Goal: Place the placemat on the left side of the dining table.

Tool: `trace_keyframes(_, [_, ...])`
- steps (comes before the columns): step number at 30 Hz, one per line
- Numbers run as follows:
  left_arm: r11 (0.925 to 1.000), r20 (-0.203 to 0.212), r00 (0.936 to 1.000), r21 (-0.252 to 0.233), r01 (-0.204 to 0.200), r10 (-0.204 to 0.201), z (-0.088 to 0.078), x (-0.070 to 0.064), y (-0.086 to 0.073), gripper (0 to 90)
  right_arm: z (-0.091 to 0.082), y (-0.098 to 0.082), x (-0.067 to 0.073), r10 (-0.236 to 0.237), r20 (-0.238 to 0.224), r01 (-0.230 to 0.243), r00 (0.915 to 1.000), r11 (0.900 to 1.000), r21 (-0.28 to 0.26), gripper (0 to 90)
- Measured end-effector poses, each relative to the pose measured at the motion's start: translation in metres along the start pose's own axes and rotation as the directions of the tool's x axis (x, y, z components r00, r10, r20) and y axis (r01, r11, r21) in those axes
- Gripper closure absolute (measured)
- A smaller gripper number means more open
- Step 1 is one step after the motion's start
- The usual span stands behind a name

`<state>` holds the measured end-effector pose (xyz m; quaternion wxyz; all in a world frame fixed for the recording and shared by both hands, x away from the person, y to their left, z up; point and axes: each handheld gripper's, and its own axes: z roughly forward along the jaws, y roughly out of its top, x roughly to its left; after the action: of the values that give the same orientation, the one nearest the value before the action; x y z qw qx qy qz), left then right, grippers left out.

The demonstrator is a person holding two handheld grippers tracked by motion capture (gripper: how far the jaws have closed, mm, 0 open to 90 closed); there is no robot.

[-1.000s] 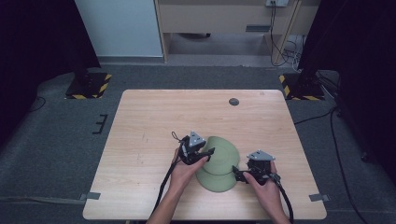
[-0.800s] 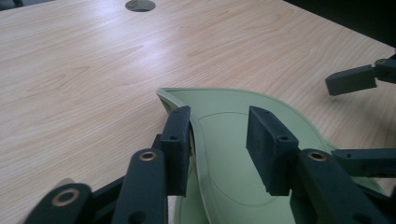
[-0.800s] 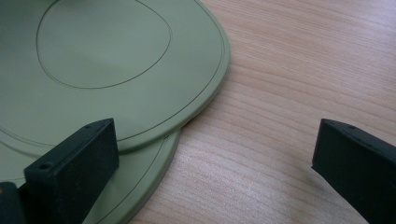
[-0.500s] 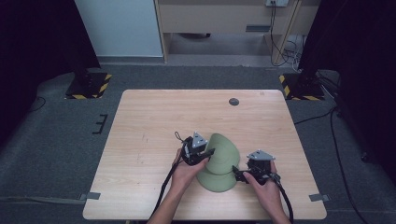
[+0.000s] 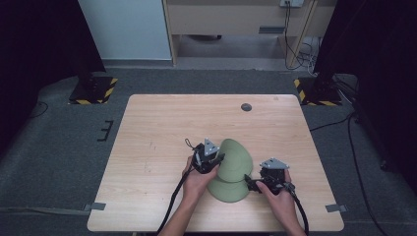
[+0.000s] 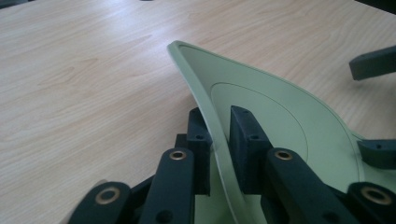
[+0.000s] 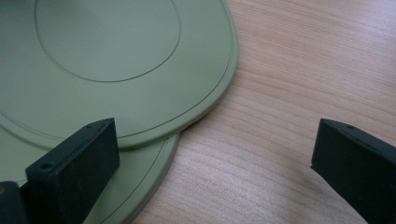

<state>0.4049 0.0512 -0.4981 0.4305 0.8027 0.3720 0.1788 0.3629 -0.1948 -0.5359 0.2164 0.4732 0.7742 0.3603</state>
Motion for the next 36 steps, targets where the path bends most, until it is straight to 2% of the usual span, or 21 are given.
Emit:
trace_keyframes(3, [0.9997,-0.011,0.9998,-0.014,0.018,-0.019,0.003,0.002,0.001,81.3,0.0,0.0,-0.001,0.012,-0.003,-0.012,0.9999,1.0,0.0,2.7])
trace_keyframes(11, [0.9999,-0.031,0.9995,-0.013,0.01,-0.01,0.003,0.005,0.007,82.4,-0.003,0.0,-0.009,0.039,0.015,-0.039,0.9991,0.999,-0.005,4.1])
trace_keyframes(19, [1.0,-0.021,0.9998,-0.001,0.002,-0.002,0.007,0.008,0.009,82.4,-0.007,-0.002,-0.03,0.079,0.049,-0.079,0.9956,0.997,-0.005,4.5])
trace_keyframes(21, [1.0,-0.02,0.9998,0.0,0.005,-0.005,0.007,0.009,0.009,82.4,-0.008,-0.001,-0.035,0.071,0.071,-0.072,0.995,0.997,0.008,4.4])
trace_keyframes(28, [1.0,-0.019,0.9998,0.0,0.002,-0.002,0.009,0.008,0.015,82.9,-0.014,-0.003,-0.058,0.132,0.115,-0.132,0.9846,0.991,-0.005,4.5])
trace_keyframes(30, [0.9997,-0.006,0.9997,-0.014,0.021,-0.022,0.008,0.009,0.016,83.1,-0.015,-0.005,-0.063,0.138,0.126,-0.139,0.9824,0.99,-0.002,4.5])
trace_keyframes(36, [0.9999,-0.009,0.9999,-0.009,0.01,-0.01,0.009,0.01,0.02,83.5,-0.015,-0.008,-0.072,0.155,0.155,-0.159,0.9757,0.987,0.01,4.9])
